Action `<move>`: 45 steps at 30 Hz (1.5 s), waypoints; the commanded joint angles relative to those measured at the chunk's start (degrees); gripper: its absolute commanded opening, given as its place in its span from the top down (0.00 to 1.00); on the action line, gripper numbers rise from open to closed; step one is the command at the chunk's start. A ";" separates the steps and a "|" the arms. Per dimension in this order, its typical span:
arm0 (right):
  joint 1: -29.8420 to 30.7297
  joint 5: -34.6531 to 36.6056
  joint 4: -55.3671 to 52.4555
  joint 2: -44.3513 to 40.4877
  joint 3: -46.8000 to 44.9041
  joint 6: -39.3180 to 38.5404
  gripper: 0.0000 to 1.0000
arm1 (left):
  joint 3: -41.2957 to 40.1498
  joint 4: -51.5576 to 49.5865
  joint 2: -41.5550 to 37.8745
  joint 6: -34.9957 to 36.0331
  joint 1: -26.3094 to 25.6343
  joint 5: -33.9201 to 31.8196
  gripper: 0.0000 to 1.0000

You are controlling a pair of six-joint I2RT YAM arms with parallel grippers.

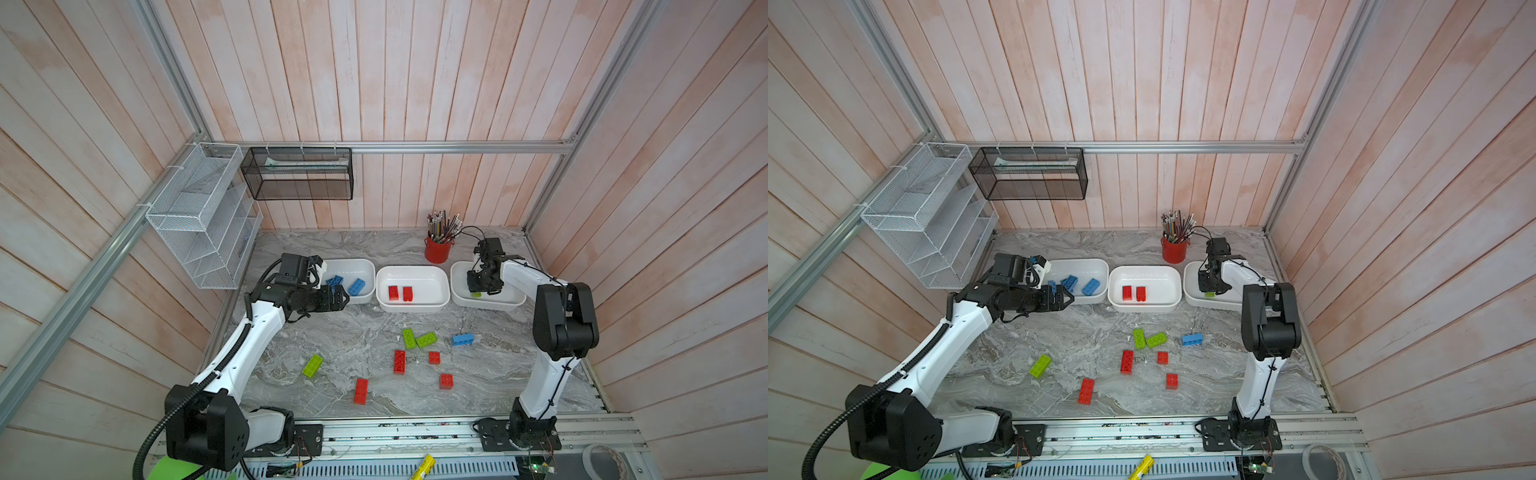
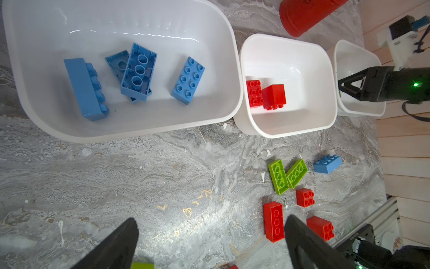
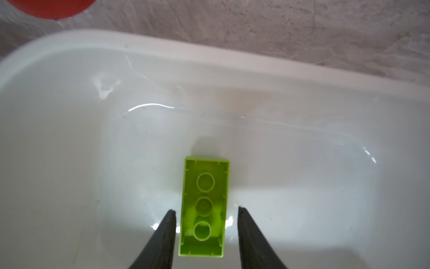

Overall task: Sort the legos into containers by color
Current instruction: Place the lego in the container, then pick up the lego from the bottom-left of the table.

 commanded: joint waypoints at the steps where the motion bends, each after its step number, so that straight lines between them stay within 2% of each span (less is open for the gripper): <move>1: -0.15 -0.14 -2.89 0.81 2.71 -1.05 0.51 | 1.23 -0.64 0.51 1.73 0.09 -1.16 0.00; 5: 1.22 0.20 -5.87 -2.57 5.03 -1.11 0.48 | 2.31 -0.87 0.44 2.19 1.29 -1.40 0.00; 10: 8.75 -1.95 -7.33 -10.52 3.89 -0.84 0.46 | 3.04 -0.52 0.86 2.94 3.93 -0.10 0.00; 17: 25.14 -6.57 -6.80 -16.38 1.52 5.40 0.35 | 3.88 0.44 1.63 3.31 6.95 0.02 0.00; 22: 37.52 -9.01 -2.25 -16.00 1.00 11.75 0.31 | 4.00 1.51 2.28 2.83 7.71 -1.86 0.00; 25: 44.20 -10.56 2.35 -14.79 -0.02 10.61 0.28 | 3.88 2.53 2.80 2.69 8.05 -1.66 0.00; 29: 52.07 -11.54 5.27 -10.69 0.23 0.79 0.22 | 4.01 3.30 3.82 2.78 8.13 -1.56 0.00; 34: 57.75 -14.84 14.30 -8.22 -2.46 -13.48 0.12 | 4.33 4.30 4.34 2.26 9.16 -1.22 0.00; 38: 58.40 -22.16 24.42 -7.32 -6.14 -21.56 0.10 | 5.71 4.33 4.82 2.16 10.17 -1.41 0.00; 41: 58.79 -27.10 25.26 -3.80 -3.96 -28.09 0.10 | 5.97 4.11 5.48 2.36 10.24 -1.37 0.00; 45: 59.06 -30.06 23.33 1.82 0.10 -35.23 0.10 | 6.04 4.19 5.87 2.51 10.35 -0.91 0.00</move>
